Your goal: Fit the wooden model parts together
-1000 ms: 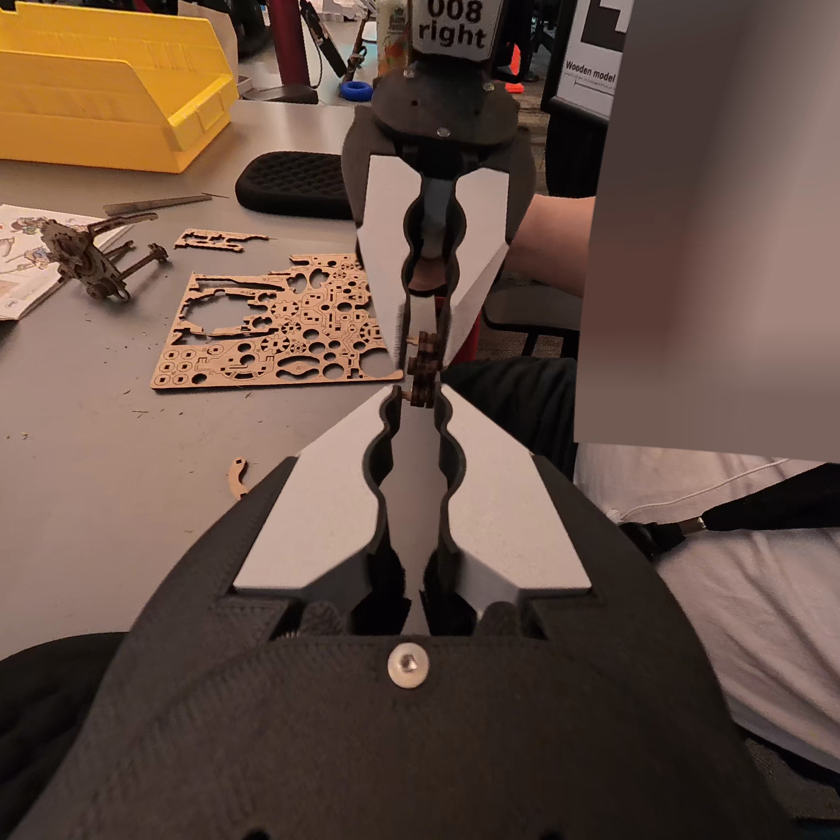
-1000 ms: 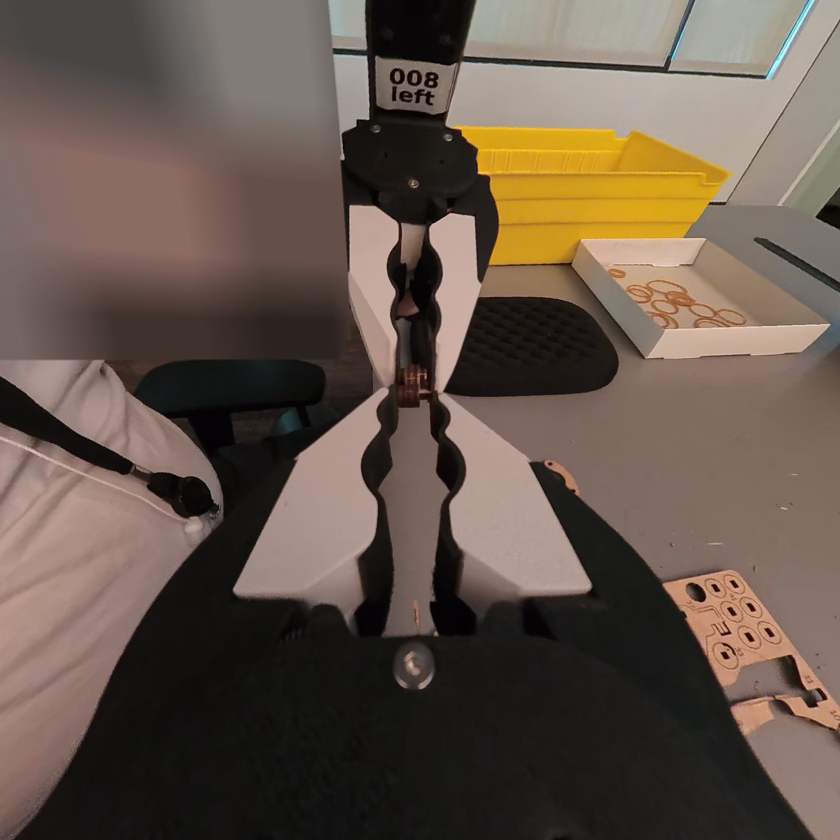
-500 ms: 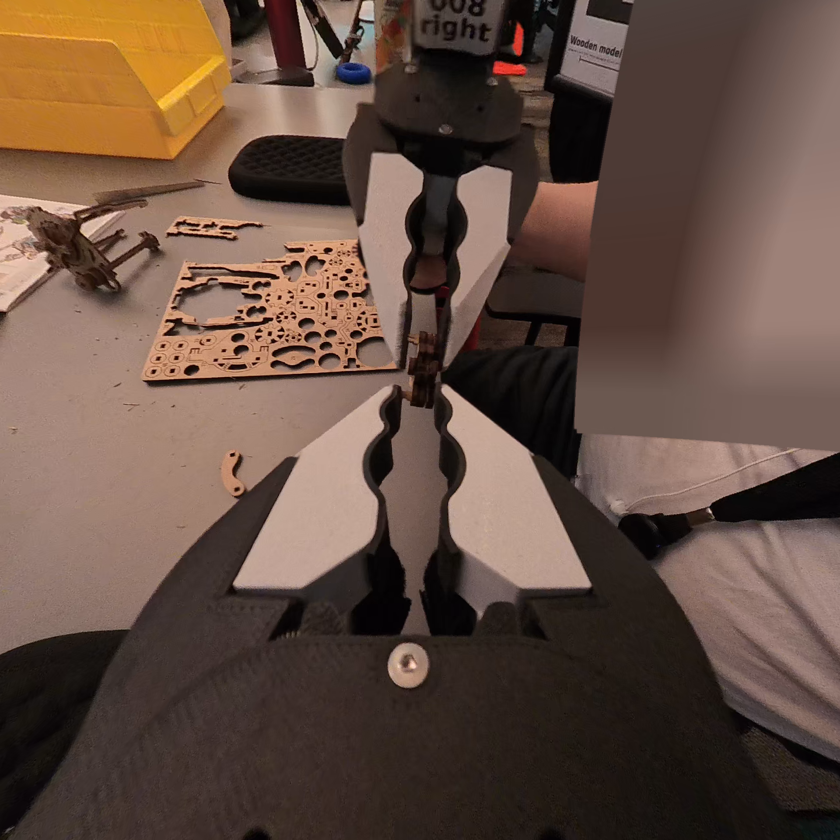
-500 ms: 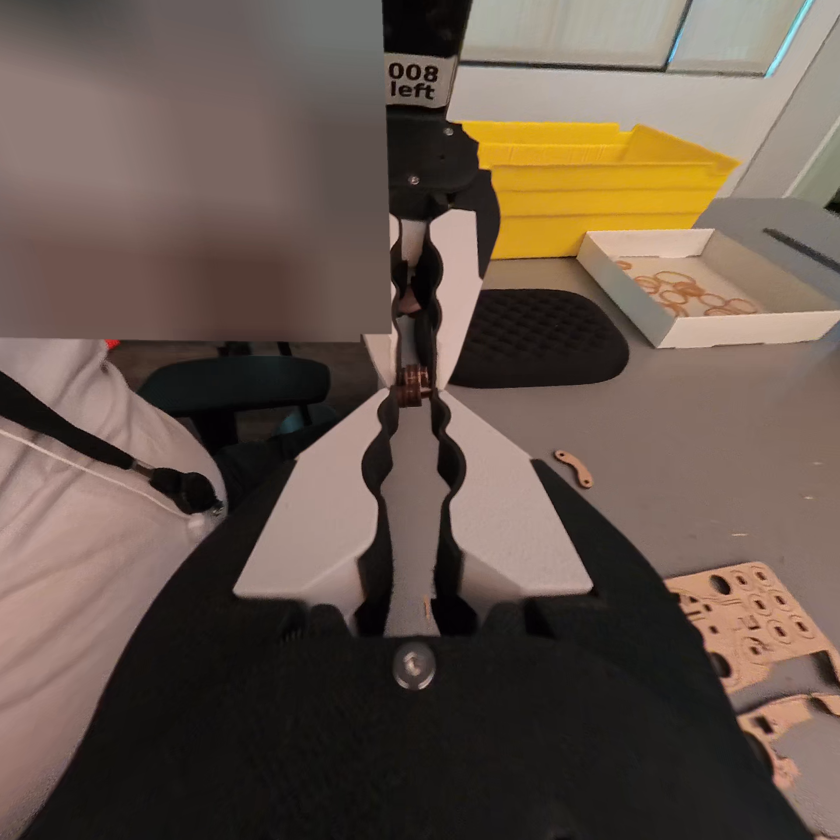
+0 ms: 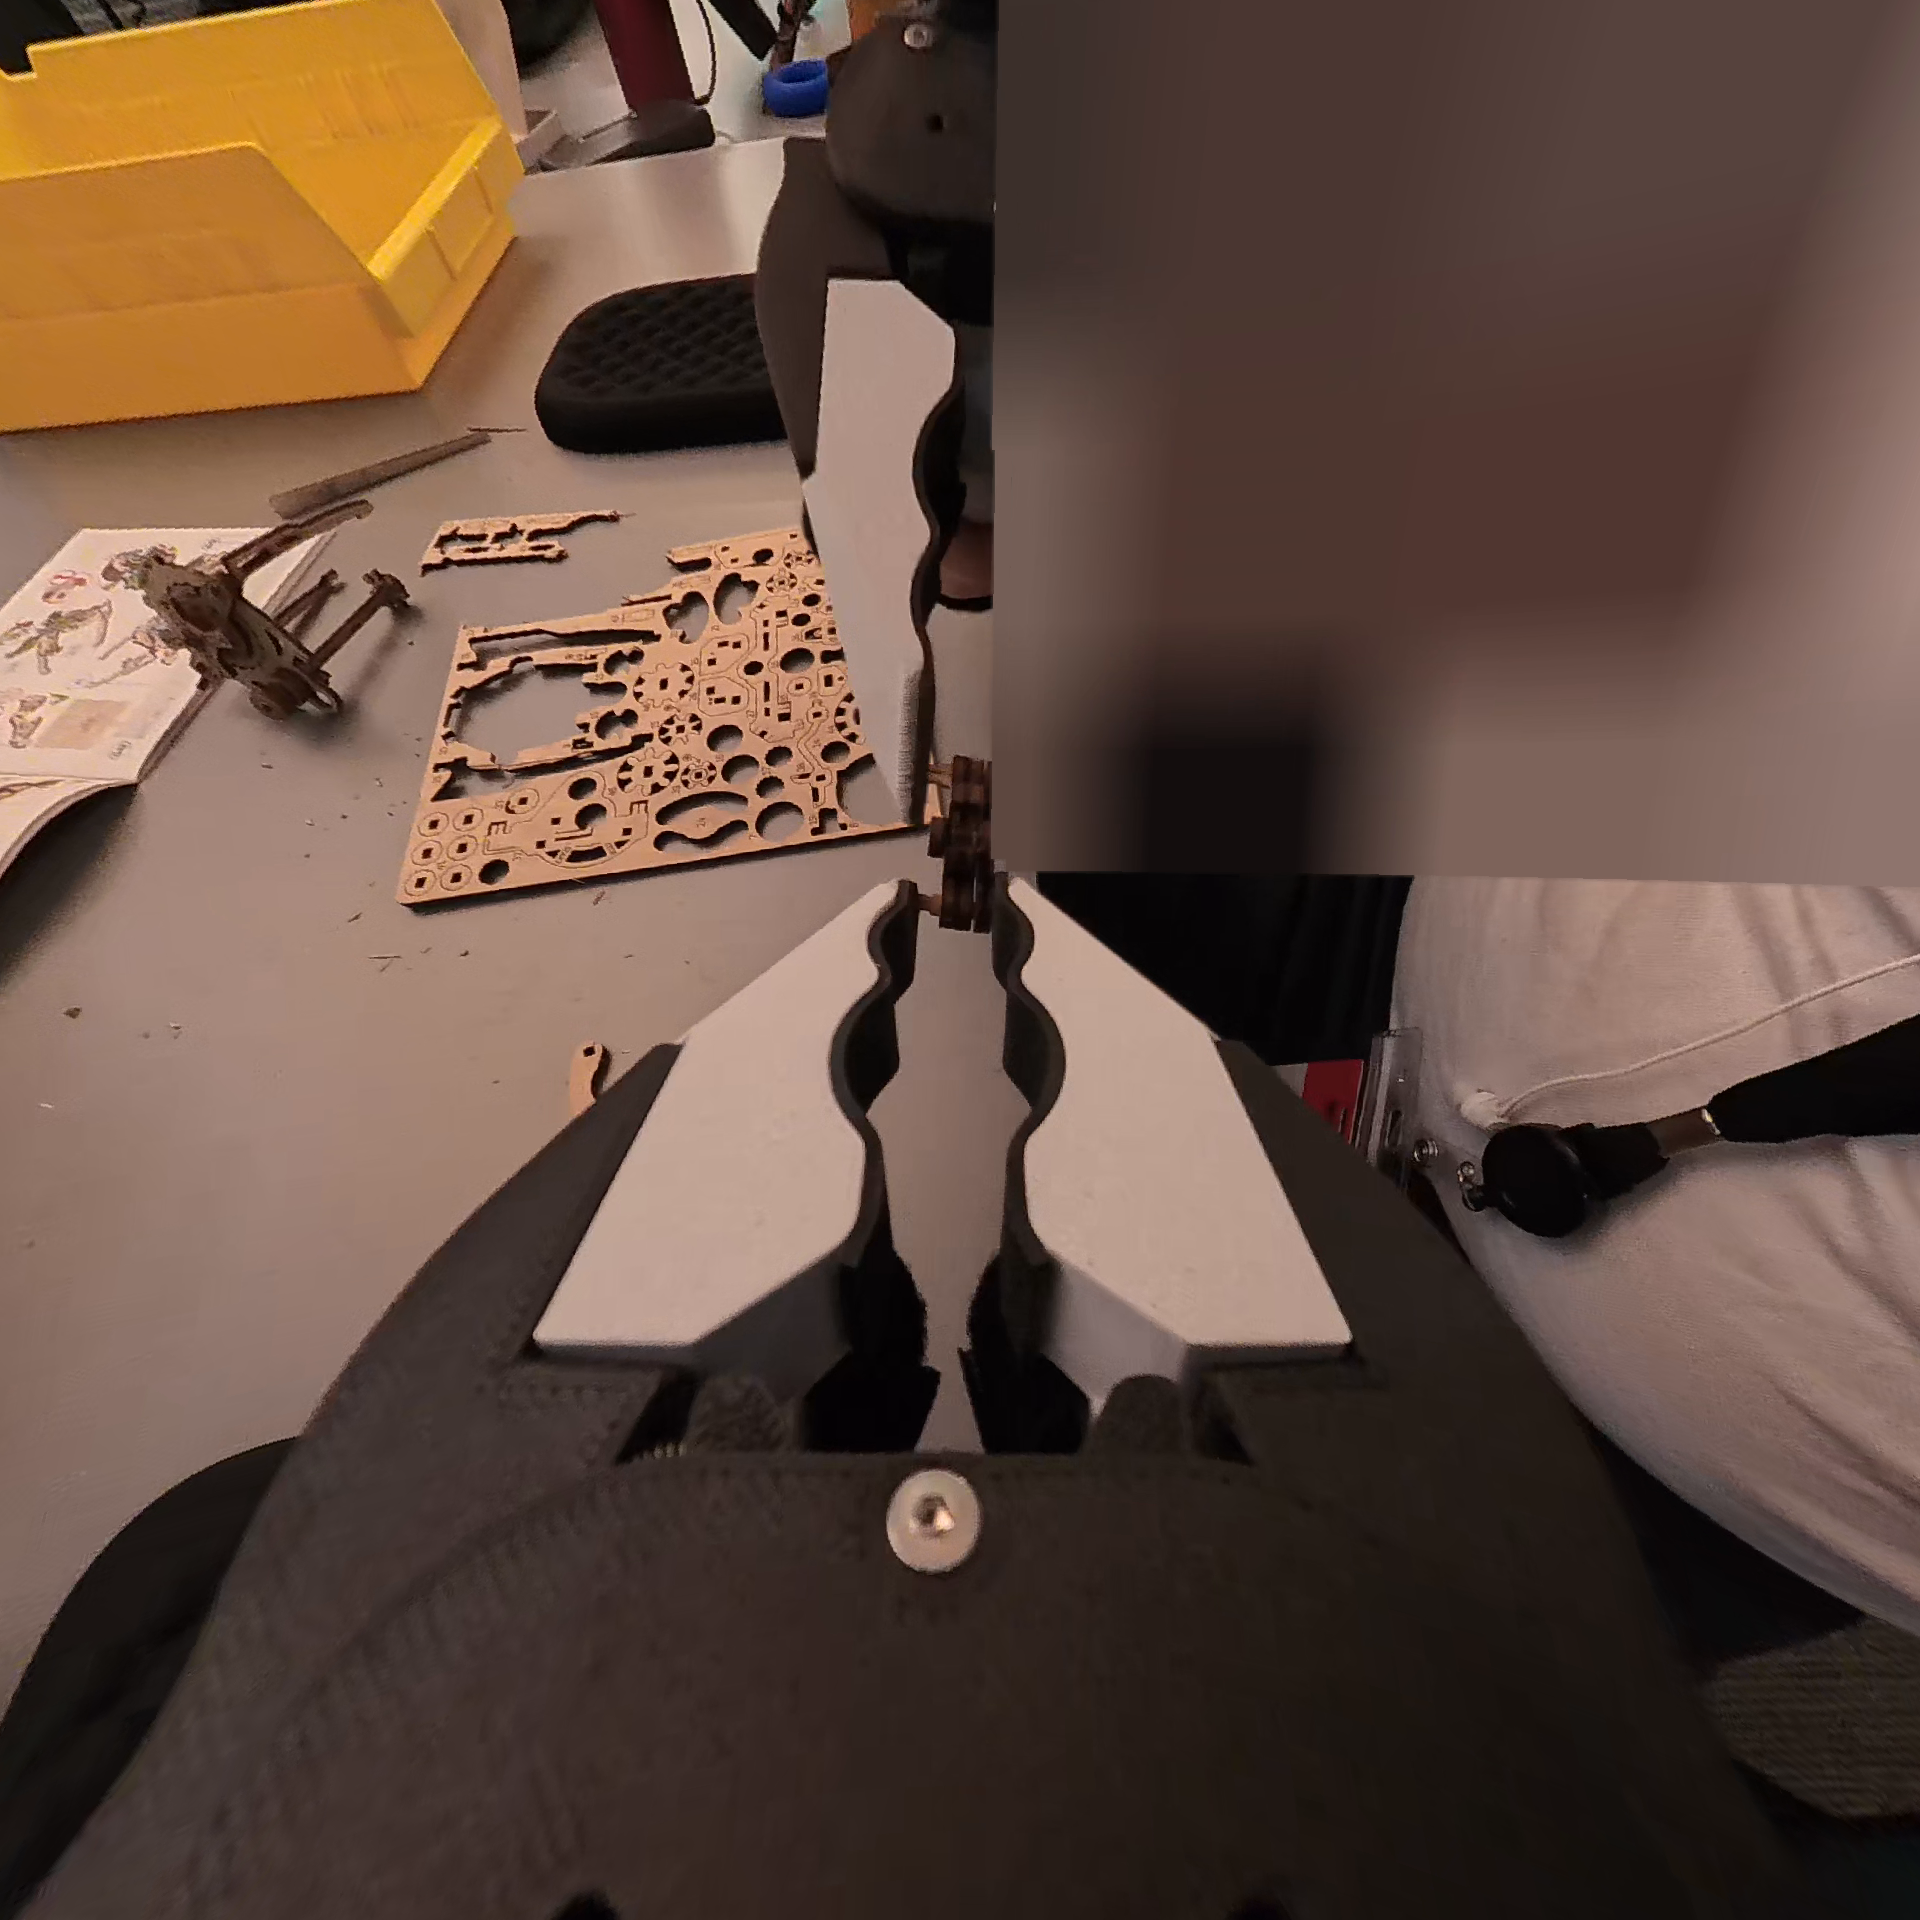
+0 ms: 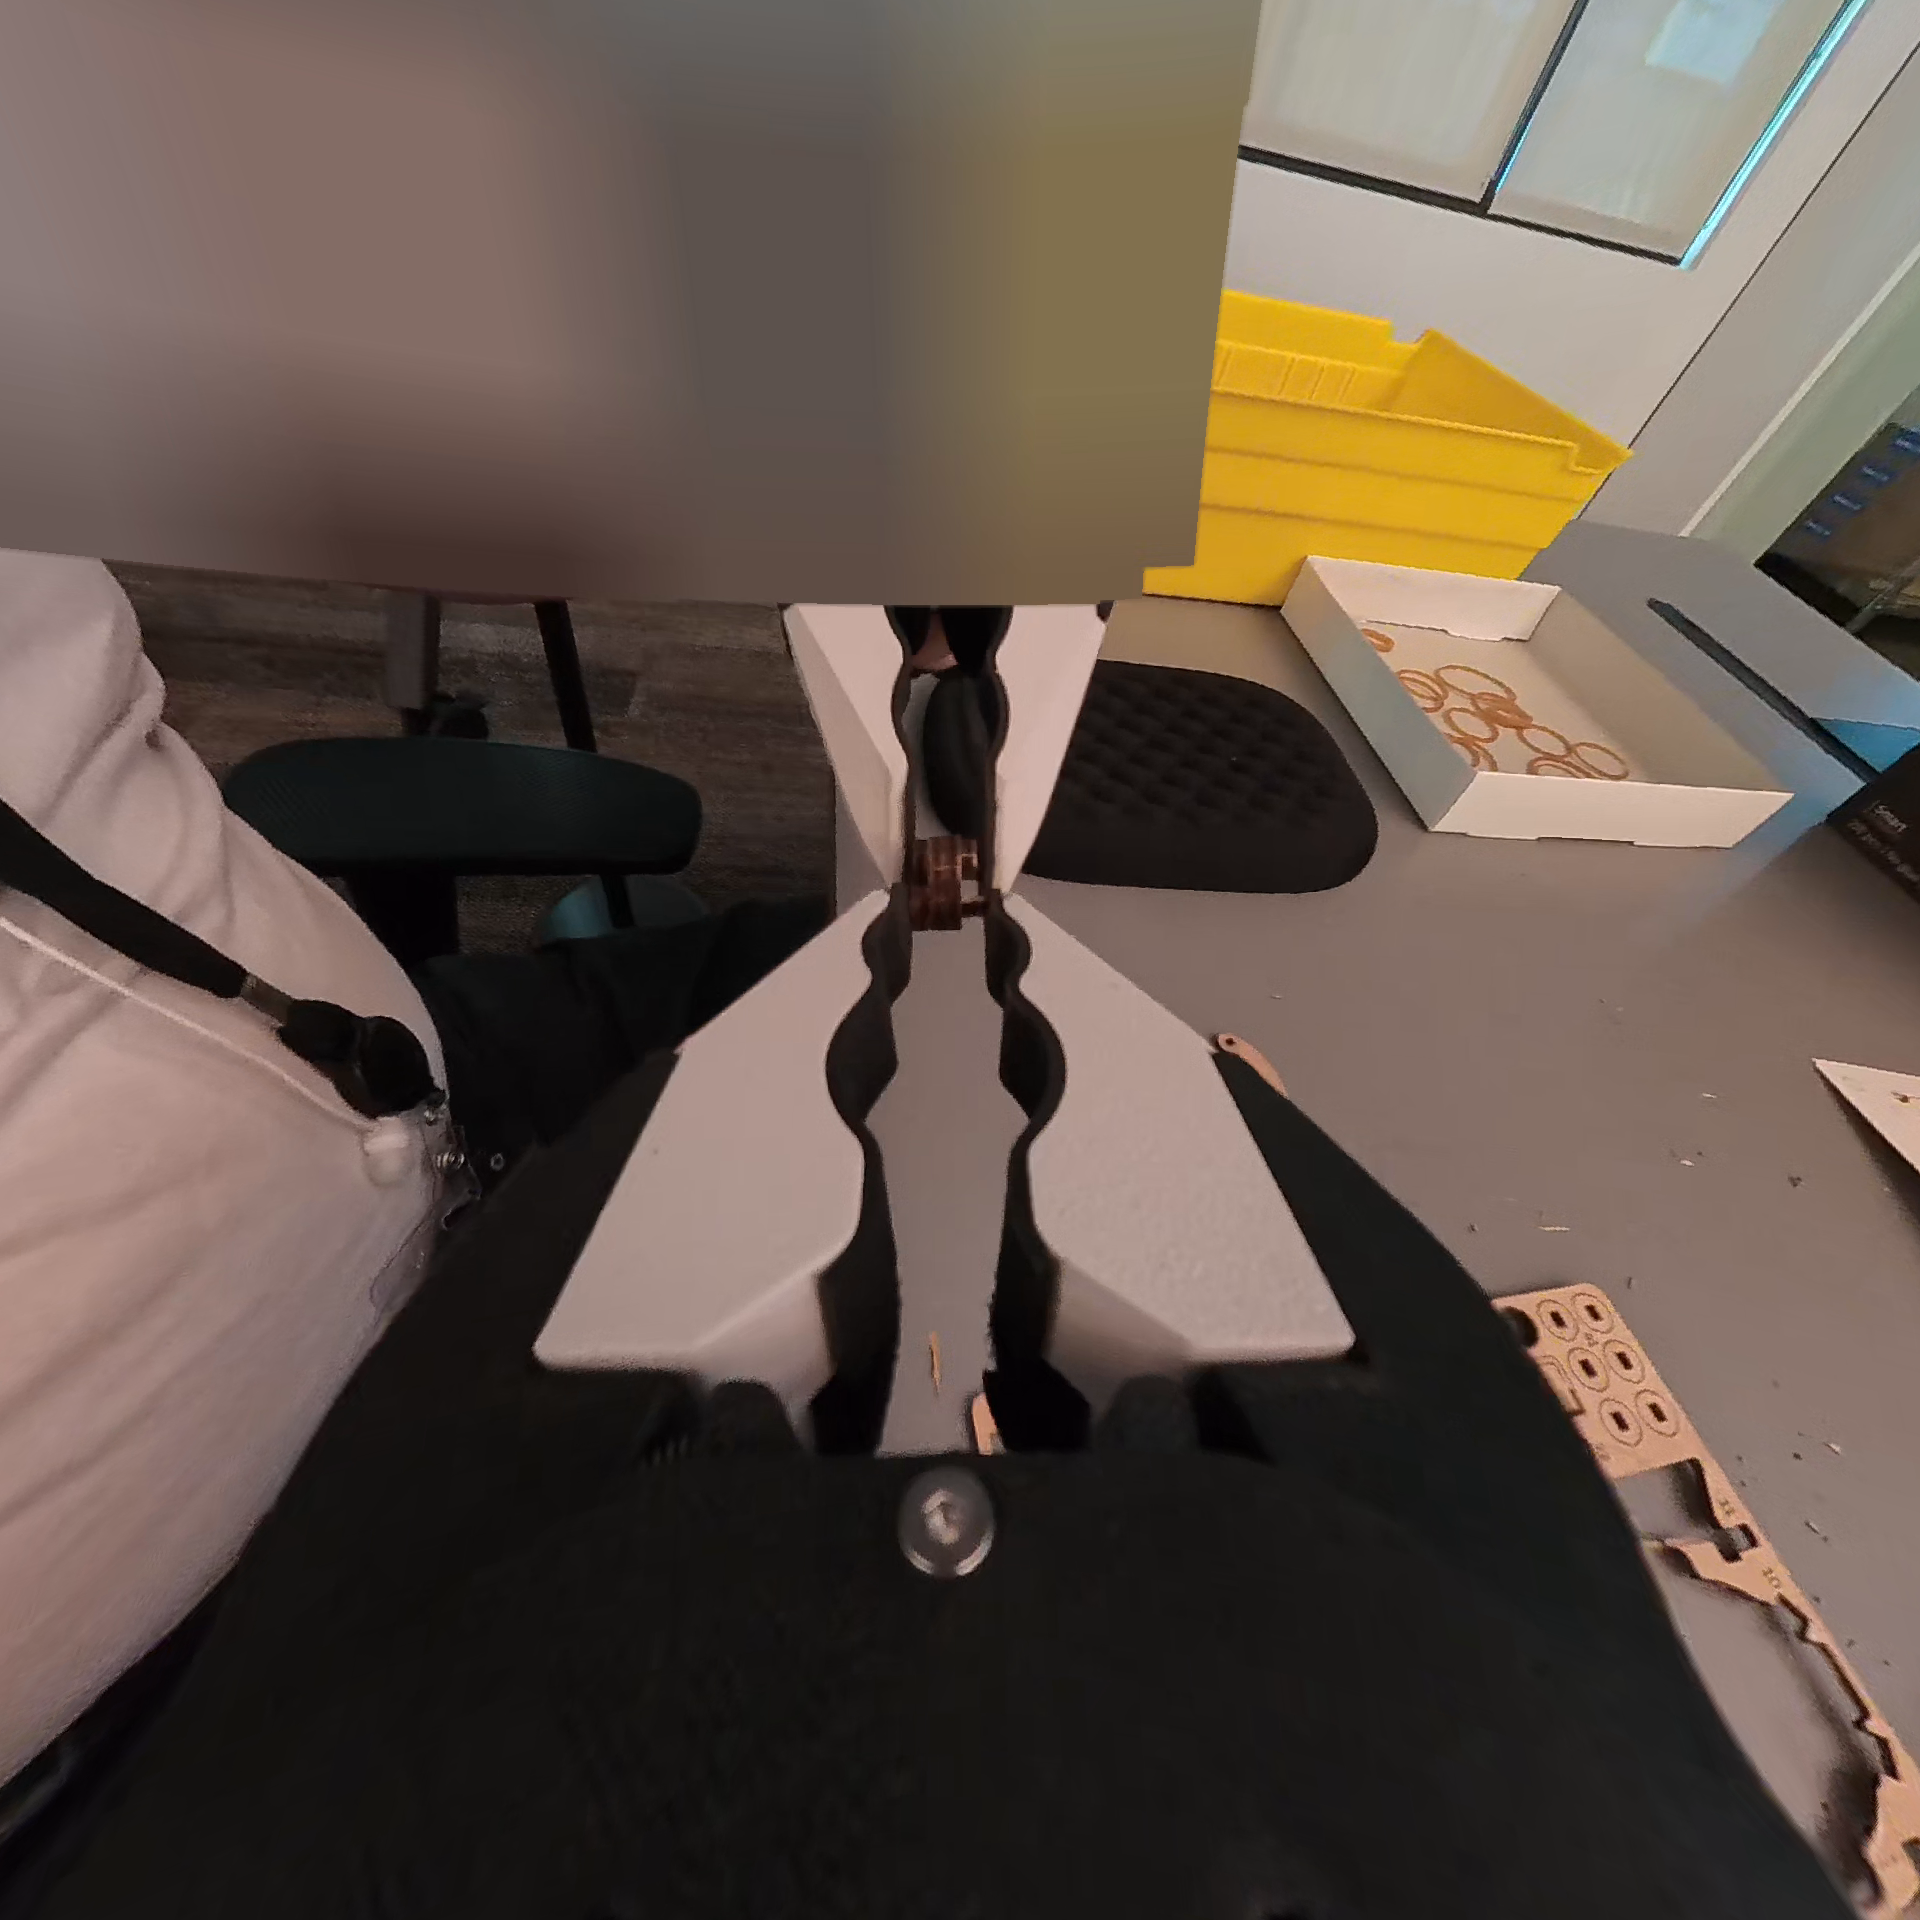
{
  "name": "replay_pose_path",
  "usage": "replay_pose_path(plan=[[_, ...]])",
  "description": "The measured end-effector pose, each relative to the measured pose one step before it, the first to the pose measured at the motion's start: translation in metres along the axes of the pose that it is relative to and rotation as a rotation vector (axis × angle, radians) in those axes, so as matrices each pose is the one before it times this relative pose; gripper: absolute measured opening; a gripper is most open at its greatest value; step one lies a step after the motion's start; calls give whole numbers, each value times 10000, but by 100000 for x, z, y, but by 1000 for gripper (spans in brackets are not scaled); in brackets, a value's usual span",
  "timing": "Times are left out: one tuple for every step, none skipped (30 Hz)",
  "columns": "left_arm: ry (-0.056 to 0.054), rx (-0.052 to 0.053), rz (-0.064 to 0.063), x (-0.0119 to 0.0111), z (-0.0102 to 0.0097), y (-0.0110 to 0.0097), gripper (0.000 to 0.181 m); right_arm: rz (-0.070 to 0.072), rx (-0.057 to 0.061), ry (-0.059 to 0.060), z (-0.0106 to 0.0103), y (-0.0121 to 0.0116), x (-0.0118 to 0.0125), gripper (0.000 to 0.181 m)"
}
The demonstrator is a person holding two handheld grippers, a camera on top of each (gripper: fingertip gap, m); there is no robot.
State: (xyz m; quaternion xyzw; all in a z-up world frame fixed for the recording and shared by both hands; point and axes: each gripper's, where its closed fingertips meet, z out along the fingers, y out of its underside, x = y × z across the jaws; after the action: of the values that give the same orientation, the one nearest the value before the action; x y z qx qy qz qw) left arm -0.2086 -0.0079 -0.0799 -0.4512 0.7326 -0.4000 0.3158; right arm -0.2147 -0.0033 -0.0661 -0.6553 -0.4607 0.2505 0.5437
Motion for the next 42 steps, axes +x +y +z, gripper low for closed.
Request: replay_pose_path(plan=[[-30, -29, 58, 35, 56, 7, 12, -226, -83, 73, -34, 54, -71, 11], [-33, -31, 60, 39, 62, 15, 12, -163, -79, 55, -36, 50, -59, 11], [-9, -31, 61, 58, 42, 16, 12, -36, -70, -13, -25, 47, -85, 11], [5, -18, 29, 65, 26, 4, 12, -36, 15, 12, -33, 20, -27, 11], [-20, 18, 14, -4, 0, -35, 12, -45, 37, 28, -43, 27, -9, 11], [10, 22, 12, 42, 13, -23, 12, -10, 58, -11, -23, -16, -45, 11], [28, -5, -7, 48, 25, 14, 12, -1, 17, -18, 7, 79, -51, 11], [23, -49, -22, 39, 42, 85, 12, -15, -15, -24, 19, 101, -56, 11], [-14, -48, 1, 4, 72, 108, 12, -27, -13, 5, 46, 118, -24, 11], [0, -50, 26, 37, 56, 126, 12, -38, -46, -21, 41, 121, -70, 11], [45, -46, 0, 91, 51, 129, 12, -16, -50, -43, 43, 108, -95, 11], [15, -17, -45, 26, 31, 83, 12, 6, -16, 13, 32, 40, 12, 11], [-28, 23, -36, -62, -14, 28, 12, 39, 52, 42, 42, -26, 94, 11], [-80, 61, -30, -169, -86, -46, 12, 168, 147, 58, 49, -124, 186, 11], [-45, 80, -45, -140, -128, -84, 12, 351, 188, -79, 36, -118, 95, 12], [81, 24, -98, 19, -81, -27, 12, 375, 82, -191, 17, 47, -10, 12], [104, -49, -138, 62, 39, 92, 12, 195, -67, -161, -36, 197, -29, 13], [11, -62, -166, -89, 57, 154, 12, -48, -47, 16, -62, 128, 72, 17], [-11, -66, -195, -165, 24, 201, 12, -184, -22, 135, -92, 57, 132, 19], [39, -46, -244, -124, 5, 178, 12, -256, -61, 234, -80, 74, 206, 19], [62, -17, -262, -111, -41, 145, 12, -287, -55, 200, -41, 56, 124, 19], [61, 30, -212, -88, -70, 69, 12, -223, -144, 161, 27, 187, 85, 21], [54, 32, -130, -40, -78, 44, 11, -219, -232, 77, 104, 312, -31, 22], [2, -46, -40, -66, -68, 117, 12, -332, -259, 67, 160, 319, -120, 25], [-38, -131, 22, -61, -43, 200, 12, -416, -203, 178, 175, 178, -36, 30], [-11, -165, 35, 24, 3, 217, 12, -506, -58, 307, 112, -142, 82, 34], [25, -199, 17, 85, 43, 244, 12, -620, -12, 312, 86, -245, 48, 36], [-57, -286, 30, -38, 63, 353, 12, -698, -136, 260, 76, -141, -40, 36], [-161, -299, 124, -132, 69, 387, 12, -689, -173, 223, 94, -146, -84, 36], [-92, -234, 168, 17, 66, 297, 12, -571, -138, -1, 155, -159, -370, 36], [-40, -142, 100, 75, 57, 157, 12, -445, -248, -122, 203, 51, -468, 35], [-1, -78, 30, 98, 39, 54, 12, -358, -231, -7, 197, 64, -268, 35], [43, -49, -18, 96, 35, 23, 12, -283, -92, -60, 182, -77, -303, 36], [105, -51, -61, 117, 38, 37, 12, -182, -111, -144, 185, 2, -356, 35], [47, -57, -94, -17, 43, 50, 12, -166, -171, -74, 190, 154, -211, 34], [131, -43, -144, 47, 46, 59, 12, -165, -164, 6, 198, 196, -72, 35], [301, -6, -225, 228, 40, -11, 12, -71, -153, -63, 232, 255, -123, 34], [381, 98, -326, 268, 20, -141, 11, 44, -131, -65, 256, 281, -81, 34], [403, 83, -445, 175, 15, -102, 9, 70, -16, 19, 208, 134, 51, 33], [355, 16, -464, 25, 13, 15, 12, 67, 29, 1, 135, 66, 29, 33], [340, 32, -395, 10, -8, 60, 12, 63, 4, 7, 90, 67, 82, 31], [356, 12, -384, 52, 4, 107, 12, 78, 15, 31, 59, 44, 117, 27]])
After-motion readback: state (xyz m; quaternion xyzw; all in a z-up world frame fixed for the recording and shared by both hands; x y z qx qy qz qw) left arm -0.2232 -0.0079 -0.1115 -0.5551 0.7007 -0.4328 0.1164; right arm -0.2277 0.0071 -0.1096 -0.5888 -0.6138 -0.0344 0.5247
